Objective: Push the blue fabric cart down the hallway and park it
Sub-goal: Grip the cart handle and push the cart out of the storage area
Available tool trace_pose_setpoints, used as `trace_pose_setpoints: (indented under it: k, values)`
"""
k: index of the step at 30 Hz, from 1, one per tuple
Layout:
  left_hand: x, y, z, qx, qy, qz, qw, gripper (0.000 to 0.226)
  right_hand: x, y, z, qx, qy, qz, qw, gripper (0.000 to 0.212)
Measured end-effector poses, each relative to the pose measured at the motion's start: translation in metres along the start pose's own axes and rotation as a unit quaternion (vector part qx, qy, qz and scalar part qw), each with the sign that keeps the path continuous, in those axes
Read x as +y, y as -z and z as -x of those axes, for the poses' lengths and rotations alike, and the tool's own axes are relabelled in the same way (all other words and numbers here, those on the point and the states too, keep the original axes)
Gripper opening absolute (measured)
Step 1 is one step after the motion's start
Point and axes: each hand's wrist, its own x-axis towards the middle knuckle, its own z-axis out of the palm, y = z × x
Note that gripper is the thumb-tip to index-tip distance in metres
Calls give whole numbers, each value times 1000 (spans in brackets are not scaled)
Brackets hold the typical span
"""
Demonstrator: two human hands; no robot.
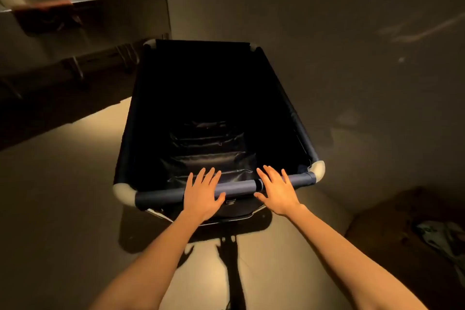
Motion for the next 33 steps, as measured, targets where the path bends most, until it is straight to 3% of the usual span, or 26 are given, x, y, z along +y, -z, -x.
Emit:
trace_pose_setpoints:
  k: [7,16,33]
  values:
    - [5,-23,3,27,49,-19,998,60,14,-31,-22,-37,11,12,999,63]
    - [14,-34,4,76,84,-20,993,49,19,-45,-25,7,16,2,1000,49]
    - [50,-59,87,139,85,18,986,44,26,-67,56,27,41,-24,998,48]
